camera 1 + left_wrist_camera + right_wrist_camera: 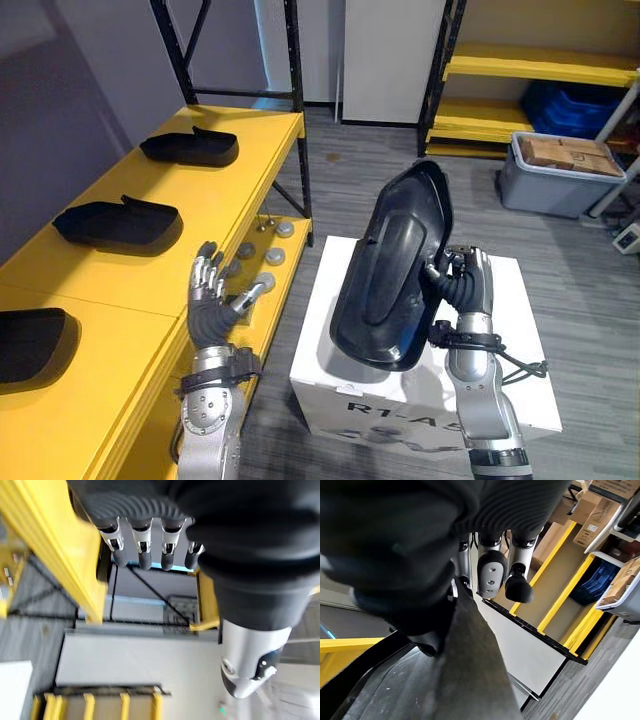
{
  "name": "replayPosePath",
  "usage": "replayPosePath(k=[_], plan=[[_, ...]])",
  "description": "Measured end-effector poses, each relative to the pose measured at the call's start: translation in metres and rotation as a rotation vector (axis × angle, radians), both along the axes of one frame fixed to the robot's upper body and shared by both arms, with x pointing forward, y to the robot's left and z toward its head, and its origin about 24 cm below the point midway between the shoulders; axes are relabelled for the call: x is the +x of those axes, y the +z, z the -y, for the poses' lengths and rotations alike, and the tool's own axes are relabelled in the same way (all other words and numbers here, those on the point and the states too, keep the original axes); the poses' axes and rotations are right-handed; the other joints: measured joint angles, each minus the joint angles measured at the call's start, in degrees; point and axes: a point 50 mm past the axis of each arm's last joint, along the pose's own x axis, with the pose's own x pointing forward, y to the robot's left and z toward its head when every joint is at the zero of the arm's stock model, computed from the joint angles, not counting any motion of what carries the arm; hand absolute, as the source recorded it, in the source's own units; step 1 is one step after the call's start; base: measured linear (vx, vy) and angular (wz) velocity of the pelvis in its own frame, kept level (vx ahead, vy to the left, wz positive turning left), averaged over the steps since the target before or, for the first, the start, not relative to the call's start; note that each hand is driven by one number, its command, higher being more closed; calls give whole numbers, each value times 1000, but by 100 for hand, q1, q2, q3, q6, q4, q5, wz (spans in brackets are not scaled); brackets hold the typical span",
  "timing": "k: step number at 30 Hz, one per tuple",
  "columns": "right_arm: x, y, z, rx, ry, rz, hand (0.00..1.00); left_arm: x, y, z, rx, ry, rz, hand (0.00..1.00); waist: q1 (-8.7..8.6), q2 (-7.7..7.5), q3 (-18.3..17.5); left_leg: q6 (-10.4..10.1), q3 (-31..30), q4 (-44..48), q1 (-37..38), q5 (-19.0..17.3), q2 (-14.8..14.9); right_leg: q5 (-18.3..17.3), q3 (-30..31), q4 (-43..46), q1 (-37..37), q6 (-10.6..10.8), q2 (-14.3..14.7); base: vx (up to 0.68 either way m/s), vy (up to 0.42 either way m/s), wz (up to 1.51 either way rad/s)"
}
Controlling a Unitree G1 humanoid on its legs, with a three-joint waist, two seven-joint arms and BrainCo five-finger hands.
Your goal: Walk over and take plastic housings, then place them on the shelf
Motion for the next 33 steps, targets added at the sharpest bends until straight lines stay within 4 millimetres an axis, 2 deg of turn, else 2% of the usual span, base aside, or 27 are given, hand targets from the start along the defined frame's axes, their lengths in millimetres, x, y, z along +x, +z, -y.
replayPosePath(k=[9,16,23,24,33], plan=[[4,4,-12,-59,62,14,100,5,8,41,-93,-293,40,0,-85,5,-61,1,38,-1,-6,-1,-2,8,98,0,-29,7,6,0,0,-1],[4,3,-23,-81,116,8,100,14,-10,68,-98,-430,-65,0,-121,6,-144,6,60,-7,-22,0,-5,13,127,-4,-65,14,6,1,3,-2],[3,2,-29,-87,146,6,100,17,-20,77,-78,-462,-118,0,-156,16,-183,6,62,-10,-24,1,-5,15,132,-9,-70,17,5,0,0,0],[3,2,-30,-92,151,6,100,18,-24,77,-58,-462,-134,100,-161,17,-210,6,64,-13,-27,1,-5,16,135,-13,-74,18,6,0,0,0],[1,1,-31,-126,185,9,100,25,-39,76,3,-426,-207,100,-193,21,-315,10,115,-12,-110,3,-6,66,164,-52,-158,42,4,2,9,-2]])
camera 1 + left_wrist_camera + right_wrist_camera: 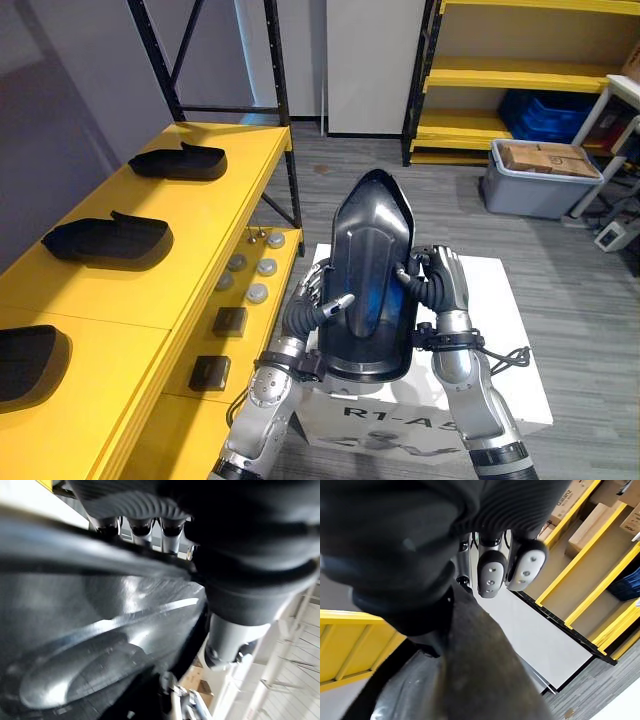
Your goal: Walk over and take plastic housings, then place them on the shelf
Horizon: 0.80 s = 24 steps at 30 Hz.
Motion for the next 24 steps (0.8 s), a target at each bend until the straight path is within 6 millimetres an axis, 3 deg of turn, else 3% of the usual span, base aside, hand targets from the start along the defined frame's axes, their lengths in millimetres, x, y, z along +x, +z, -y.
replayPosePath(k=[2,3,17,24], plan=[[-1,0,-1,-6,16,9,100,0,-3,-1,12,3,-11,100,-26,0,0,1,0,0,0,0,-2,3,1,-1,1,4,-1,0,0,0],[-1,1,-2,-7,22,12,0,0,-3,-2,31,5,-7,100,-40,0,-1,1,0,0,0,0,-1,4,3,-1,1,5,-1,0,0,0],[-12,7,-9,150,147,16,0,-3,-12,-11,86,57,-31,100,-52,2,-10,4,69,5,23,-2,0,35,88,-15,1,11,-3,0,1,-2],[-22,34,14,375,170,133,0,-2,-1,-22,71,132,13,100,-57,2,-9,6,75,4,30,-3,1,35,98,-15,2,11,0,0,0,0]])
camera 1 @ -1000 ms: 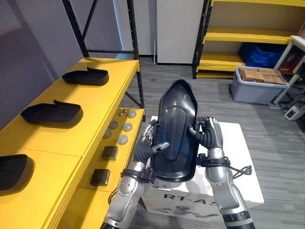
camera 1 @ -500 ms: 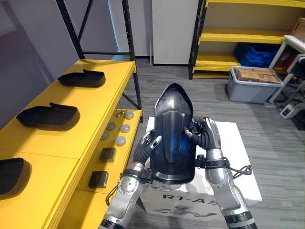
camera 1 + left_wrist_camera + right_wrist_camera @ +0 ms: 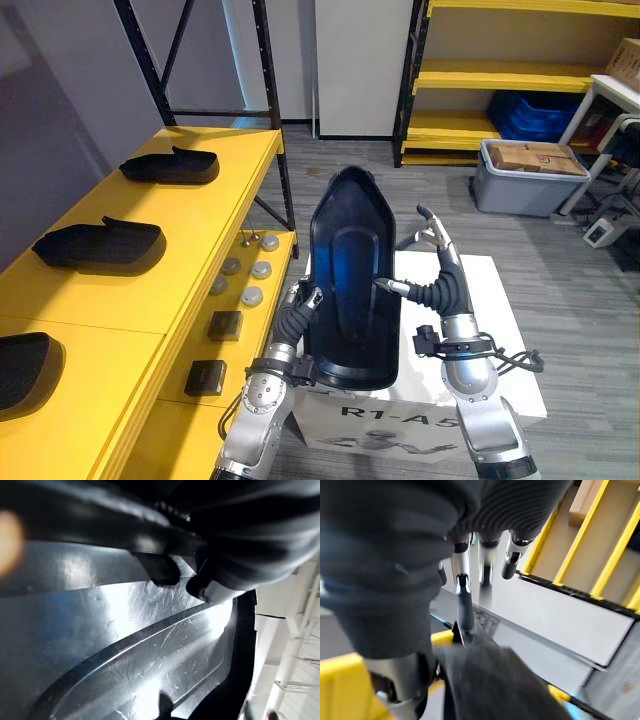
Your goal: Walk over and take plastic housings, then place them on the shelf
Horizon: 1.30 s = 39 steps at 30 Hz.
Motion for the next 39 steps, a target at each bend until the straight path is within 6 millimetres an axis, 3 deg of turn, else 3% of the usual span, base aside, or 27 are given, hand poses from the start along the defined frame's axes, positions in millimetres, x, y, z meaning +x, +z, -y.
replayPosePath(k=[4,7,10,13,15,17,19,25,31,35,39], plan=[[-11,13,52,155,-156,74,0,-4,-5,-31,1,138,-22,100,-21,0,1,12,19,-1,3,-10,-1,0,20,-1,-6,0,-1,2,5,-1],[-18,14,72,219,-203,93,0,-8,-5,-46,4,210,-24,100,-52,0,1,13,32,-6,3,-13,1,0,31,-4,-14,0,0,2,6,-2],[-32,14,100,277,-288,131,0,-15,4,-55,8,249,15,100,-49,-1,2,22,55,-11,-3,-26,-2,-1,50,-4,-34,1,-2,6,11,-3],[-59,6,139,331,-480,151,0,-20,10,-64,21,296,47,100,-68,0,2,23,69,-17,-19,-27,-4,-2,61,-4,-60,2,-5,0,0,0],[-80,-14,167,363,-649,98,0,-28,11,-74,26,346,50,100,-141,2,0,23,115,-18,-43,-44,8,-2,80,-6,-103,2,2,15,10,-8],[-93,-32,179,378,-740,25,0,-35,10,-81,34,379,45,100,-196,19,-16,22,161,-8,-79,-77,23,-2,159,-4,-164,2,16,13,14,-16],[-115,-66,190,404,-851,-134,0,-45,9,-84,41,401,33,100,-226,45,-33,25,240,2,-98,-102,41,-2,197,10,-219,2,26,31,13,-18],[-151,-151,173,561,-916,-538,0,-55,22,-84,31,413,94,100,-208,75,-64,-1,501,210,-50,-256,184,-44,345,224,-245,46,85,12,2,-21],[-183,-234,125,777,-827,-955,0,-62,26,-80,12,410,118,100,-158,31,-190,-12,596,427,-18,-412,221,-238,325,474,-242,44,88,-57,2,-5],[-190,-261,92,818,-697,-1145,0,-61,26,-74,2,384,119,100,-45,14,-204,-13,573,455,-25,-412,218,-223,293,494,-224,21,73,-9,8,3],[-184,-276,66,821,-537,-1270,0,-60,25,-70,-6,360,119,100,35,-51,-239,-13,450,469,-28,-410,192,-237,165,494,-161,23,42,-7,13,15]])
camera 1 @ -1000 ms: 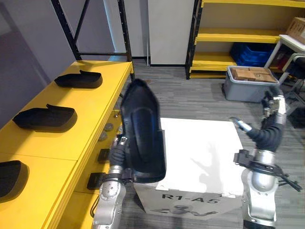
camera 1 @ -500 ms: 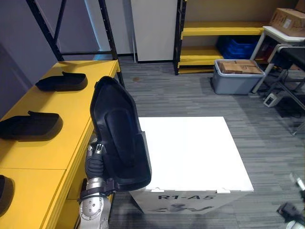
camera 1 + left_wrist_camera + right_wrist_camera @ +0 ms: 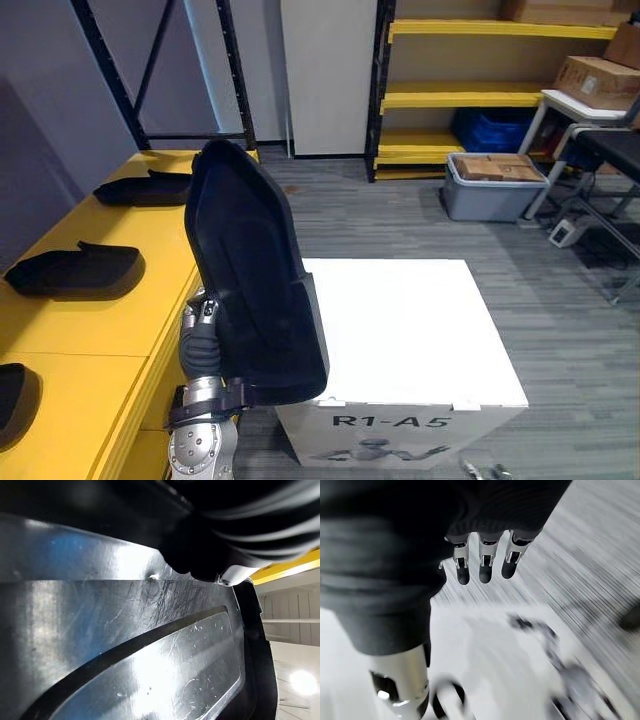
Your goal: Walk over and take plastic housings, then place them on the shelf
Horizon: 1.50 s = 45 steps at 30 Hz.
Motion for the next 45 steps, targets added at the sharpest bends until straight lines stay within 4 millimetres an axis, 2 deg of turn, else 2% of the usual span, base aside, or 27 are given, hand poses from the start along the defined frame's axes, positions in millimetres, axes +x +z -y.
replayPosePath(k=[3,9,12,13,15,17,18,19,21,22,23,24,25,26,27,29,32,33,34,35,37,38,40,42,43,44,45], plan=[[7,-7,-10,40,80,-24,0,0,0,1,-4,-3,-1,100,74,-55,-15,10,-148,-6,-11,15,-53,-41,-134,1,56,-3,-52,-5,16,24],[13,-18,-25,72,227,-89,0,2,0,8,-10,-41,3,100,260,-272,14,44,-795,-67,-91,174,-256,-314,-741,326,120,47,-258,-7,-6,58],[21,-19,-29,71,269,-92,0,5,3,10,-10,-49,20,100,383,-395,238,17,-1315,81,-363,298,-404,-445,-1293,499,143,45,-396,-93,-55,98],[21,-19,-28,65,266,-96,0,6,4,10,-13,-47,23,100,414,-386,306,5,-1581,201,-599,340,-477,-494,-1580,575,82,45,-451,-158,-53,122],[30,-17,-26,54,272,-81,0,8,8,11,-17,-48,43,100,452,-397,528,-83,-1647,283,-863,445,-573,-579,-1996,758,28,27,-601,-189,0,130],[32,-17,-22,39,278,-93,0,7,13,13,-20,-57,68,100,400,-381,623,18,-645,650,-1313,269,-221,-594,-2513,913,-129,6,-725,-171,32,138],[33,-17,-18,22,298,-100,0,9,16,17,-31,-71,83,100,433,-320,648,67,174,1324,-1666,90,141,-595,-2786,999,-190,5,-826,-63,85,96],[34,-17,-17,15,301,-102,0,10,17,19,-39,-78,88,100,433,-289,668,138,475,1654,-1743,9,296,-595,-2907,1049,-179,6,-888,-68,174,112],[33,-16,-12,0,297,-110,0,11,18,29,-72,-116,97,100,385,-212,639,499,1166,2456,-1702,-88,795,-607,-3324,1259,-76,25,-1076,-6,219,96],[33,-15,-8,-14,297,-111,0,14,20,36,-85,-148,111,100,388,-73,600,500,1340,2454,-1657,-104,854,-686,-3469,1452,-58,133,-1118,-8,303,134],[38,-16,-8,-16,297,-112,0,20,25,45,-93,-208,143,100,239,-131,579,557,1333,1952,-1656,-179,441,-876,-3488,1509,-80,185,-1304,-22,314,145],[35,-18,-10,-6,293,-126,0,23,24,48,-93,-223,144,100,158,-200,538,426,1260,1470,-1567,-130,193,-863,-3586,1420,-85,201,-1413,-59,297,173],[34,-21,-17,17,291,-137,0,29,20,50,-86,-234,128,100,82,-388,480,465,1708,1209,-1398,-155,38,-719,-3757,1111,-34,255,-1622,-45,196,109],[35,-20,-16,12,290,-133,0,31,18,51,-89,-236,123,100,102,-265,501,525,1696,1392,-1376,-109,152,-698,-3793,1097,-22,283,-1570,-5,199,93],[42,-20,-15,16,280,-124,0,34,15,52,-88,-239,108,100,86,-171,536,385,1530,1395,-1418,-148,80,-531,-3773,1032,17,368,-1567,28,183,49],[44,-21,-18,26,291,-128,0,36,7,53,-74,-249,75,100,119,-149,535,494,1453,1465,-1511,-217,-39,-238,-3839,754,122,508,-1564,15,189,34],[44,-21,-17,24,291,-134,0,38,5,54,-62,-270,60,100,110,-182,585,605,1347,1524,-1612,-338,-214,-188,-3908,991,93,470,-1778,37,171,26],[45,-21,-15,19,284,-132,0,37,4,56,-50,-291,58,100,68,-175,594,643,1226,1515,-1602,-378,-314,-192,-3826,1300,42,447,-1916,28,176,51],[45,-19,-11,8,277,-126,0,37,4,61,-44,-319,56,100,30,-155,613,672,1042,1442,-1547,-409,-425,-250,-3322,1874,-188,55,-2044,34,178,62],[46,-18,-10,3,271,-118,0,36,4,63,-42,-334,54,100,-17,-130,638,700,932,1384,-1505,-395,-463,-298,-2885,2206,-371,-207,-2036,56,145,83],[46,-16,-9,-5,267,-97,0,37,1,71,-43,-365,42,100,-86,-150,690,725,459,1175,-1320,-308,-561,-1006,-737,2639,-758,-11,-1220,72,31,99],[46,-16,-10,-3,266,-96,0,37,2,71,-44,-364,44,100,-81,-201,706,735,368,1094,-1237,-273,-605,-1119,-383,2741,-853,30,-1037,79,-77,101],[42,-12,-10,-6,241,-72,0,38,3,72,-42,-361,51,100,-93,-247,714,729,-153,1058,-1109,-265,-753,-1282,571,2979,-1242,71,-348,89,-128,117],[35,-11,-10,-13,234,-69,0,39,5,73,-38,-362,57,100,-115,-322,677,662,-556,1174,-1123,-308,-914,-1245,844,2743,-1369,93,-195,85,-155,132],[30,-11,-11,-10,232,-76,0,39,5,73,-36,-361,57,100,-100,-371,650,638,-687,1282,-1153,-374,-985,-1181,830,2513,-1354,81,-238,119,-200,132],[24,-13,-12,2,223,-91,0,38,4,74,-35,-354,54,100,-6,-434,626,625,-836,1512,-1186,-563,-1052,-1093,730,2330,-1284,213,-331,171,-217,110],[22,-13,-9,-5,217,-97,0,37,2,74,-40,-347,43,100,0,-333,558,539,-730,1706,-1289,-700,-787,-1088,447,2122,-1132,185,-279,182,-217,96]])
